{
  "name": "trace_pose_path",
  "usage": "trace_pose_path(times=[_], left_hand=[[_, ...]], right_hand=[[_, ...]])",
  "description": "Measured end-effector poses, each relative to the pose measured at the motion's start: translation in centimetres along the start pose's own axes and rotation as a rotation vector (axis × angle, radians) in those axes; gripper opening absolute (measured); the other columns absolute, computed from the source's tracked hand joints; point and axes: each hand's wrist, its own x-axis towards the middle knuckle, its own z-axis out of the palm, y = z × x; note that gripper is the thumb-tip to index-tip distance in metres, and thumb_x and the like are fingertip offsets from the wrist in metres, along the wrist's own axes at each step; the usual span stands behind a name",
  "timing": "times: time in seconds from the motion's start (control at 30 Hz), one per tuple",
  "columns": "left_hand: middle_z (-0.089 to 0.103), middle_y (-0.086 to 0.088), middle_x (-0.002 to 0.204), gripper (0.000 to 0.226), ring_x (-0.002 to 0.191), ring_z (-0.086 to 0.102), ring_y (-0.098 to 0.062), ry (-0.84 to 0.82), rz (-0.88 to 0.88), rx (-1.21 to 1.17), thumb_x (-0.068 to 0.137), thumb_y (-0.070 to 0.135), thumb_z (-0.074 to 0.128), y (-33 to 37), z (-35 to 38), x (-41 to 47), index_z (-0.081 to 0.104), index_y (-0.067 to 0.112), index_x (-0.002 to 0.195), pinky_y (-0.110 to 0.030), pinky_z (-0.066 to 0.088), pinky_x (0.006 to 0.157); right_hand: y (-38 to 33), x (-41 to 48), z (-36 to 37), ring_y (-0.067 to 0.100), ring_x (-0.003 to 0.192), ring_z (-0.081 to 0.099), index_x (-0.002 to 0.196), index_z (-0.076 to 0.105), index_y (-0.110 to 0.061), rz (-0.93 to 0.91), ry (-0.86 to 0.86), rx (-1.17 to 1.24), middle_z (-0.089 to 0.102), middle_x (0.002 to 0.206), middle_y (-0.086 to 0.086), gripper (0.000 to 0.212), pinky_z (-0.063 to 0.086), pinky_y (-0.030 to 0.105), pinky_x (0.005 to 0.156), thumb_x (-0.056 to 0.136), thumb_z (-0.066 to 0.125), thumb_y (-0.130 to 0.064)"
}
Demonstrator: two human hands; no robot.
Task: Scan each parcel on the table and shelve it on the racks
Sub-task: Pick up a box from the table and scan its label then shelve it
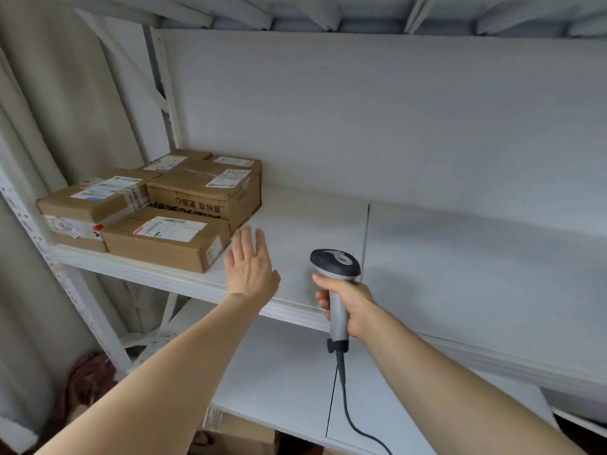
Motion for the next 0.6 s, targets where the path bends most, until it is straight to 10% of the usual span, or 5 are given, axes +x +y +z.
trace_pose_path(times=[0.6], left_hand=[[0.014,-0.011,0.157,0.074,0.145,0.013,-0.030,-0.110,1.024,-0.152,0.093,0.038,0.051,46.3,1.5,-29.8,0.014,0.014,0.152,-0.041,0.017,0.114]], right_hand=[[12.1,-26.1,-45.4,0.013,0.050,0.053,0.085,0.066,-0.009,-0.066,0.631,0.463,0.063,0.059,0.005,0.018,0.044,0.027,0.058,0.081,0.077,-0.021]])
